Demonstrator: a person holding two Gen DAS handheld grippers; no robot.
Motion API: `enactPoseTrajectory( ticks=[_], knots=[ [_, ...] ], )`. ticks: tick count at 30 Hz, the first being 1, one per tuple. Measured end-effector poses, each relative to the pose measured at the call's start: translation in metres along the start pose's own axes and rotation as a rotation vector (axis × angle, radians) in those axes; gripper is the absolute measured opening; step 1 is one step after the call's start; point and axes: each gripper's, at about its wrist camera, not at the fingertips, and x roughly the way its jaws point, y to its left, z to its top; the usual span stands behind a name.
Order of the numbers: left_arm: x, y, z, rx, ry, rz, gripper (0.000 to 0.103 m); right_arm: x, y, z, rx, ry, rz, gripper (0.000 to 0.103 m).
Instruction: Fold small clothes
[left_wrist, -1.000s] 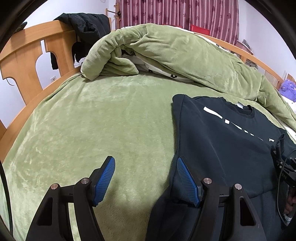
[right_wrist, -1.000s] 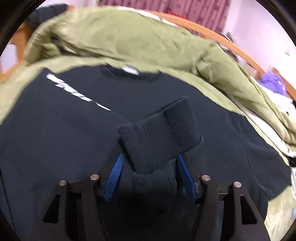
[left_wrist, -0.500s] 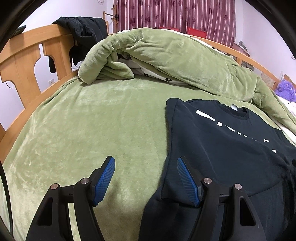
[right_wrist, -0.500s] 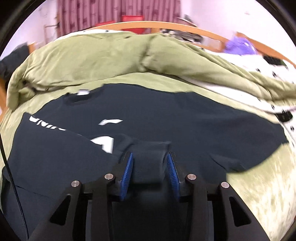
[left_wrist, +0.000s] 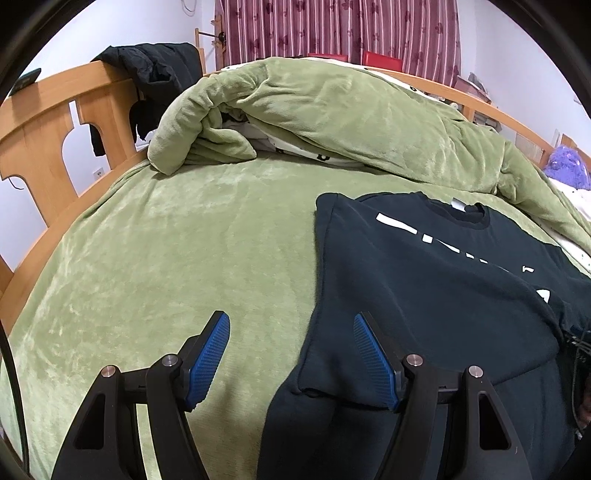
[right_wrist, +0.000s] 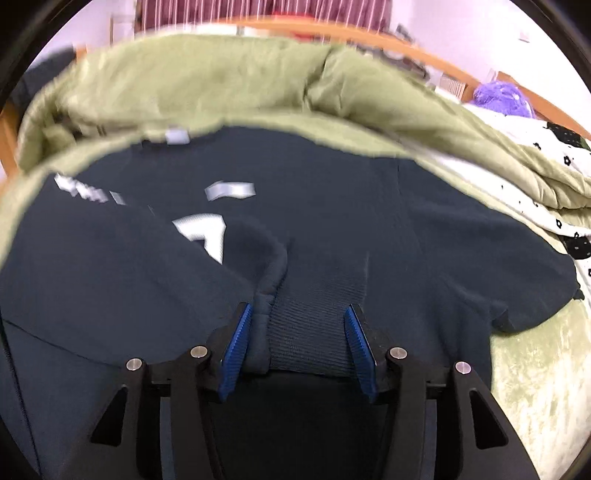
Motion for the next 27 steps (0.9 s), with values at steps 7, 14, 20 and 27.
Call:
enactPoseTrajectory(
  ticks=[7,14,20,27],
  knots=[
    [0.000,-0.004,-0.002,0.014,0.004,-0.004,0.068,-0.010,-0.005,-0.002,0.027,-0.021,0.014,0.051],
    [-0.006,-0.014,0.001,0.021,-0.005,-0.019,0.068,-0.033,-0.021,0.003,0.093,-0.054,0.062,0.052],
    [-0.014,-0.033,0.010,0.016,-0.003,-0.047,0.068,-0.067,-0.051,0.009,0.134,-0.148,0.030,0.051],
    [-0.016,-0.067,0.017,0.030,-0.020,-0.071,0.069,-0.093,-0.140,0.016,0.239,-0.171,-0.019,0.052]
  ],
)
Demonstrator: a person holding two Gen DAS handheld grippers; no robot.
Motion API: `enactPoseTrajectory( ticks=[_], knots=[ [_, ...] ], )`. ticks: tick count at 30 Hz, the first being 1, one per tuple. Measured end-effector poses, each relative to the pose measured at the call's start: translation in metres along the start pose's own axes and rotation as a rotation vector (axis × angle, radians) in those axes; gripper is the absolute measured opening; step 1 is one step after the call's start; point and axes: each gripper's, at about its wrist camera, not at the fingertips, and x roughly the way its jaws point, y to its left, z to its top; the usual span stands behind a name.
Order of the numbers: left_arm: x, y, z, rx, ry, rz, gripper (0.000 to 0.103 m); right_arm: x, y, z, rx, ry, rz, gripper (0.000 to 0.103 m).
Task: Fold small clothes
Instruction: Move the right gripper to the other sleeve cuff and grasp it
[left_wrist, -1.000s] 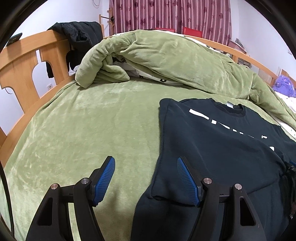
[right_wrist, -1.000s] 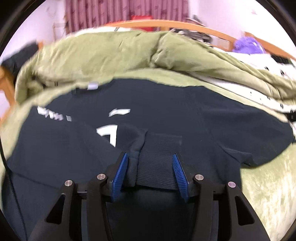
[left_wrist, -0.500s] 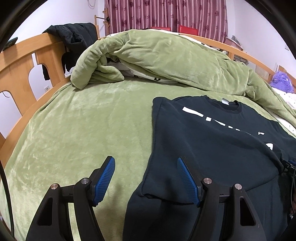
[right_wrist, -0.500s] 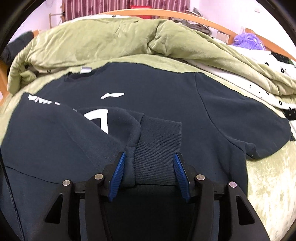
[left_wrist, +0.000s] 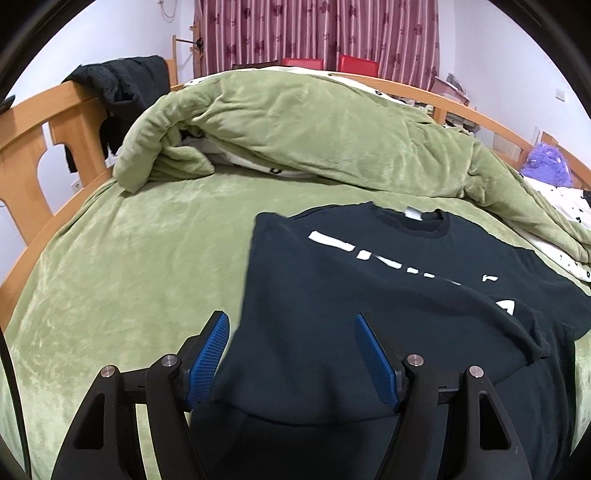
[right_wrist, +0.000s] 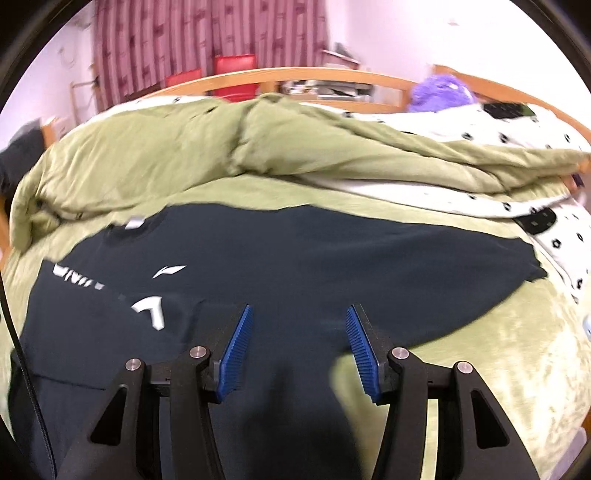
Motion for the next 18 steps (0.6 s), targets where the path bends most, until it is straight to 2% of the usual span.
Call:
enactPoseTrajectory(
  ticks=[6,10,14,18],
  knots=[
    [0.016,-0.032,0.002,0.027,0.014,-0.006,0.069,-0.005,-0.072,0.004,0.025,-0.010,-0.090,0.053],
    [0.023,-0.046,0.002,0.047,-0.003,0.003,0.069,0.014,-0.116,-0.005,0.062,0.020,-0.127,0.053],
    [0.030,-0.049,0.001,0.035,-0.006,0.031,0.069,0.043,-0.146,-0.018,0.128,0.062,-0.116,0.053],
    [0.037,-0.046,-0.001,0.023,0.002,0.046,0.069,0.073,-0.163,-0.034,0.222,0.092,-0.065,0.053]
  ],
)
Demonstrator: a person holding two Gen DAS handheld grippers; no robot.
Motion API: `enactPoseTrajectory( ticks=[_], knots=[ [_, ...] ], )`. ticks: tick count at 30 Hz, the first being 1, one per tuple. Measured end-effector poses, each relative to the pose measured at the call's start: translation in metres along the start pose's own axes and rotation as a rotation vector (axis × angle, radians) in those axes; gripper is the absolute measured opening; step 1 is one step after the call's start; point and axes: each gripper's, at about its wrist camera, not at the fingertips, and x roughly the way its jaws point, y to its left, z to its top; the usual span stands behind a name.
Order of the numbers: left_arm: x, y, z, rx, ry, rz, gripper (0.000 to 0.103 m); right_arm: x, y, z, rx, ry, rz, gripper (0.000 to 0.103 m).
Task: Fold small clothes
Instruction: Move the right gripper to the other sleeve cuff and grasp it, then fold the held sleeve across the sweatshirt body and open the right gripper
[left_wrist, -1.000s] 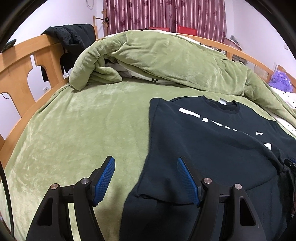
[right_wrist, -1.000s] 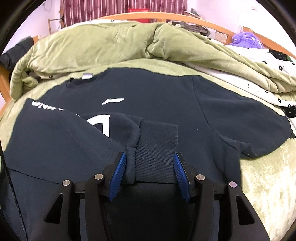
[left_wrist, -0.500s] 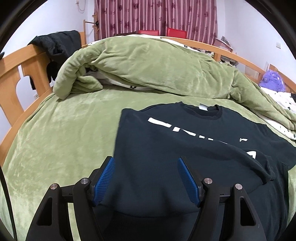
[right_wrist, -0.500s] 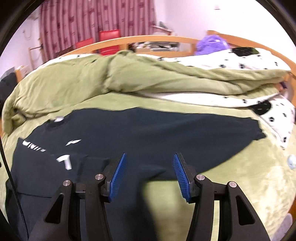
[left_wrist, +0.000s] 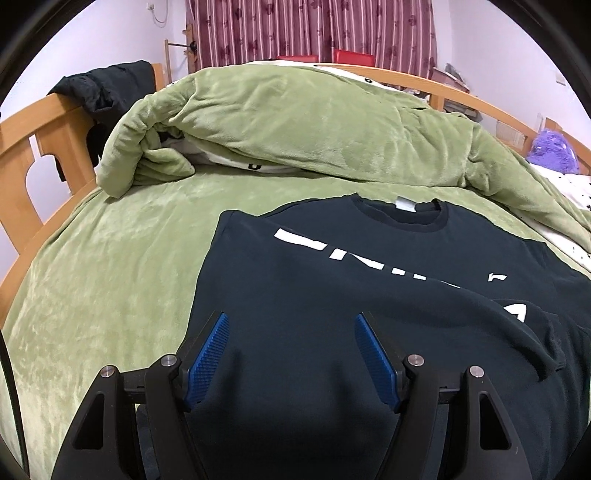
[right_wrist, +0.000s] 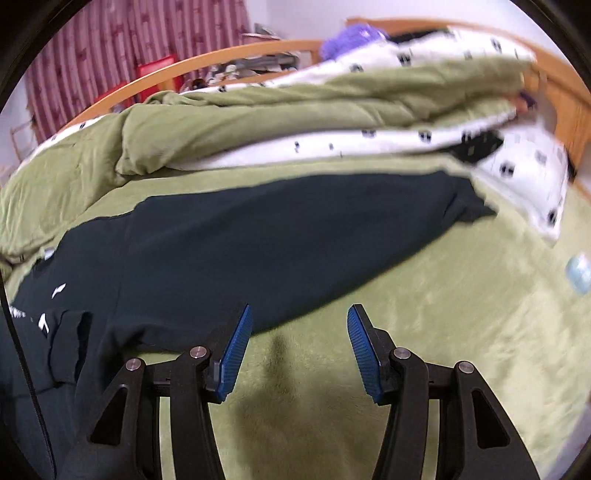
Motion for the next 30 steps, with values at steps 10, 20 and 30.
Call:
enactPoseTrajectory(
  ticks=[10,20,30],
  knots=[
    [0.009,-0.001,0.000,0.022,-0.001,0.022,0.069,0.051,-0.012,0.014,0.109,0.032,0.000,0.053],
    [0.006,0.005,0.002,0.031,-0.010,0.024,0.069,0.036,-0.010,0.051,0.112,-0.119,-0.050,0.007],
    [-0.017,0.022,0.012,-0.005,-0.062,0.016,0.069,-0.085,0.105,0.080,-0.063,-0.349,0.057,0.007]
  ],
)
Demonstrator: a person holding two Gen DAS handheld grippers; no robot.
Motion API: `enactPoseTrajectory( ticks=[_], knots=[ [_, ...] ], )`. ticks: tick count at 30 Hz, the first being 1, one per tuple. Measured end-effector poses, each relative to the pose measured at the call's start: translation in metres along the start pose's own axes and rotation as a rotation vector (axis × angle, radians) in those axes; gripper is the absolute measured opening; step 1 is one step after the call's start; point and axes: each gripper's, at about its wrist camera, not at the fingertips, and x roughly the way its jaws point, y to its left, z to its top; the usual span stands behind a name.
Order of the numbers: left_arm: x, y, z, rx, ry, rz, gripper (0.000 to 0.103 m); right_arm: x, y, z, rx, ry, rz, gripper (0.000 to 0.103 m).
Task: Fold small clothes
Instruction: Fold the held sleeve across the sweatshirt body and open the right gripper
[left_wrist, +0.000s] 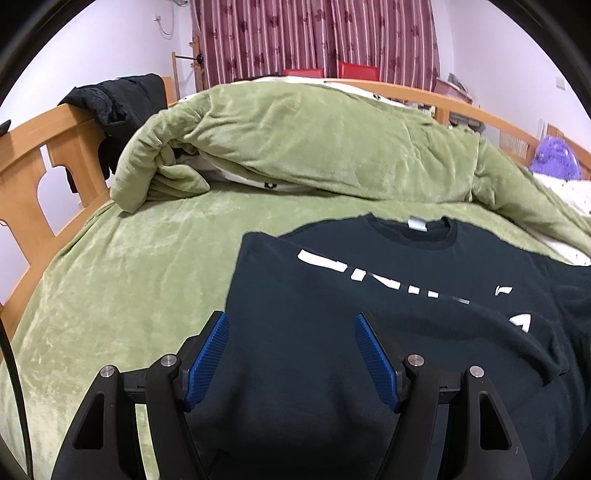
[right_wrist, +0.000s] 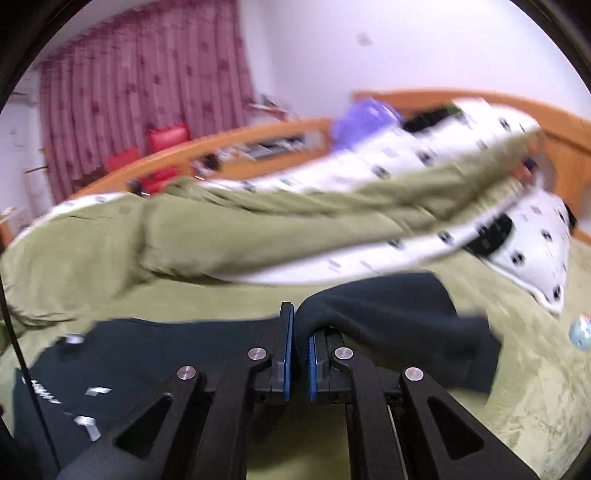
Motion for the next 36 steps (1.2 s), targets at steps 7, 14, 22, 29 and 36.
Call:
enactPoseTrajectory(
  ticks=[7,14,22,29,36],
  knots=[
    [-0.016,0.022,0.008,-0.059,-0.027,-0.027,0.069,-0.050,0.139,-0.012,-0.136,-0.009,0.223,0.006],
    [-0.023,0.047,0.004,-0.074,-0.037,-0.007,0.069,-0.053,0.259,-0.104,-0.334,0.110,0.319,0.006],
    [-0.019,0.070,-0.002,-0.095,-0.022,0.015,0.069,-0.008,0.291,-0.182,-0.366,0.315,0.328,0.011],
    [-0.015,0.068,-0.001,-0.099,-0.013,0.008,0.069,-0.015,0.264,-0.185,-0.365,0.406,0.362,0.034],
    [-0.016,0.061,0.001,-0.097,-0.019,0.006,0.069,-0.044,0.188,-0.128,-0.251,0.253,0.291,0.051]
  ],
)
